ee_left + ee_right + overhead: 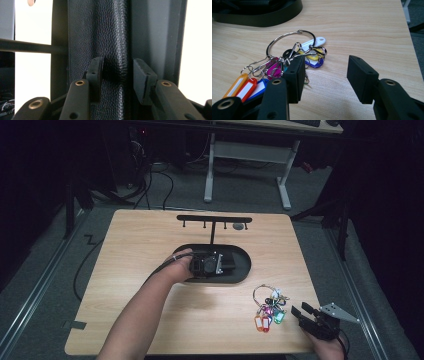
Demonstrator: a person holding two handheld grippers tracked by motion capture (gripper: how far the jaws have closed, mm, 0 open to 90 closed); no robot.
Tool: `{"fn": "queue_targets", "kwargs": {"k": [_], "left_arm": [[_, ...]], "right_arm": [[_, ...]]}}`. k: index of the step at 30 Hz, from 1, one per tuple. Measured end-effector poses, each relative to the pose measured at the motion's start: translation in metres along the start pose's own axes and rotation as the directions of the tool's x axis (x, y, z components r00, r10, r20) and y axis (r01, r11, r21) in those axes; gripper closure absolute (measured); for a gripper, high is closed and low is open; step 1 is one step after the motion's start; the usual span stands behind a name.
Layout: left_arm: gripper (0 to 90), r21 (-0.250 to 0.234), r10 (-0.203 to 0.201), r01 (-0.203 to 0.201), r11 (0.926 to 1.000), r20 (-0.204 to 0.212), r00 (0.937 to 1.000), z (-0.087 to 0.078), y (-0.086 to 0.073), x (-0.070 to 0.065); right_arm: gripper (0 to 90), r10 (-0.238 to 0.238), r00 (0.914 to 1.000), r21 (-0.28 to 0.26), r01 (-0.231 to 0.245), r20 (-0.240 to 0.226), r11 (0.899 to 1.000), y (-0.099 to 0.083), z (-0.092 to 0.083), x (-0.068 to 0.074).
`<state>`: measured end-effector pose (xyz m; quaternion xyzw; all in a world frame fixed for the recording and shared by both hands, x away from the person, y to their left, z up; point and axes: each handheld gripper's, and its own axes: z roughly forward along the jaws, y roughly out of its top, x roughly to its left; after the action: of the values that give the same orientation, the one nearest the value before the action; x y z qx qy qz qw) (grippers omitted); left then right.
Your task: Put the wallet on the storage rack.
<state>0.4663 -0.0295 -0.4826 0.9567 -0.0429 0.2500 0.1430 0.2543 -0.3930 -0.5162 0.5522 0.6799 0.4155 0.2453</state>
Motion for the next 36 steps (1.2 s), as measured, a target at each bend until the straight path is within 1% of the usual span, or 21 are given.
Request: {"fn": "queue_targets", "kwargs": {"k": [2,3,4,5,6,8,10,11,13,17,20,21,23,25,26,27,29,31,33,34,36], "left_arm": [[58.0,-0.018,-0.017,0.017,0.9997,0.015,0.9997,-0.003,0.001,0.0],[57.9,-0.026,-0.021,0.021,0.9994,0.003,0.9998,-0.006,0.001,-0.001],[58.2,-0.039,-0.034,0.034,0.9987,-0.002,0.9994,-0.009,0.002,0.0],[58.7,-0.057,-0.052,0.052,0.997,0.003,0.9986,-0.012,0.001,0.001],[60.2,-0.062,-0.07,0.069,0.9957,-0.003,0.9976,-0.015,0.001,0.001],[62.4,-0.068,-0.123,0.123,0.9901,-0.003,0.9923,-0.02,-0.001,0.002],[63.5,-0.093,-0.17,0.17,0.981,0.006,0.9854,-0.023,-0.004,-0.001],[63.6,-0.098,-0.187,0.187,0.9774,0.013,0.9823,-0.025,-0.006,-0.002],[63.5,-0.103,-0.204,0.204,0.9735,0.017,0.9789,-0.026,-0.01,-0.006],[62.9,-0.086,-0.249,0.247,0.965,-0.005,0.9686,-0.029,-0.018,-0.012],[62.3,-0.105,-0.302,0.301,0.9478,0.008,0.9534,-0.036,-0.024,-0.017],[61.7,-0.115,-0.313,0.312,0.9432,0.006,0.9497,-0.039,-0.026,-0.019],[61.4,-0.126,-0.343,0.343,0.9307,0.022,0.9389,-0.044,-0.03,-0.023],[61.2,-0.13,-0.363,0.363,0.9229,0.02,0.9315,-0.048,-0.033,-0.028],[61.2,-0.146,-0.381,0.38,0.9133,0.027,0.9243,-0.051,-0.035,-0.031],[61.2,-0.157,-0.393,0.393,0.9058,0.034,0.9188,-0.053,-0.037,-0.034],[61.2,-0.165,-0.417,0.417,0.8939,0.038,0.9082,-0.057,-0.041,-0.039],[61.2,-0.179,-0.442,0.444,0.8778,0.051,0.8953,-0.061,-0.046,-0.046],[60.5,-0.194,-0.476,0.478,0.8563,0.063,0.8773,-0.064,-0.052,-0.053],[60.2,-0.206,-0.493,0.497,0.8432,0.071,0.8669,-0.065,-0.056,-0.057],[59.6,-0.219,-0.516,0.519,0.8261,0.075,0.8531,-0.067,-0.062,-0.065]], "right_arm": [[49.4,0.009,1.0,-0.001,-0.009,-0.005,1.0,0.0,0.0,0.0],[49.4,0.01,0.9999,-0.002,-0.01,-0.006,1.0,0.0,0.0,-0.001],[49.4,0.015,0.9999,0.0,-0.015,-0.007,1.0,0.001,0.0,-0.001],[49.4,0.013,0.9999,0.0,-0.013,-0.009,1.0,0.001,0.001,-0.001],[49.5,0.012,0.9999,0.0,-0.012,-0.01,1.0,0.001,0.001,-0.001],[49.7,0.01,0.9999,0.0,-0.01,-0.012,1.0,0.001,0.001,0.0],[50.8,0.009,0.9998,0.001,-0.009,-0.015,1.0,0.001,0.001,0.0],[51.9,0.007,0.9998,0.002,-0.007,-0.02,1.0,0.001,0.0,0.0],[53.2,0.009,0.9996,0.004,-0.009,-0.028,1.0,0.001,0.0,0.0],[54.7,0.003,0.9993,0.005,-0.003,-0.036,1.0,0.001,0.001,0.0],[55.1,0.004,0.9991,0.011,-0.004,-0.042,1.0,0.001,0.001,0.001],[55.1,0.0,0.999,0.012,0.0,-0.044,1.0,0.001,0.002,0.002],[55.1,-0.001,0.999,0.017,0.002,-0.046,1.0,0.001,0.002,0.002],[55.2,-0.002,0.9989,0.016,0.002,-0.046,1.0,0.001,0.002,0.003],[55.1,-0.002,0.9989,0.014,0.002,-0.047,1.0,0.001,0.001,0.003],[55.3,-0.005,0.9989,0.012,0.006,-0.046,1.0,0.001,0.001,0.003],[55.4,-0.001,0.9989,0.012,0.002,-0.047,1.0,0.001,0.0,0.002],[55.7,0.0,0.9989,0.012,0.0,-0.047,1.0,0.0,0.0,0.002],[56.0,-0.002,0.9988,0.011,0.003,-0.049,1.0,0.0,-0.001,0.003],[56.2,-0.001,0.9987,0.011,0.002,-0.051,1.0,0.0,-0.001,0.003],[56.1,-0.005,0.9986,0.013,0.006,-0.052,1.0,-0.001,-0.001,0.004]]}}
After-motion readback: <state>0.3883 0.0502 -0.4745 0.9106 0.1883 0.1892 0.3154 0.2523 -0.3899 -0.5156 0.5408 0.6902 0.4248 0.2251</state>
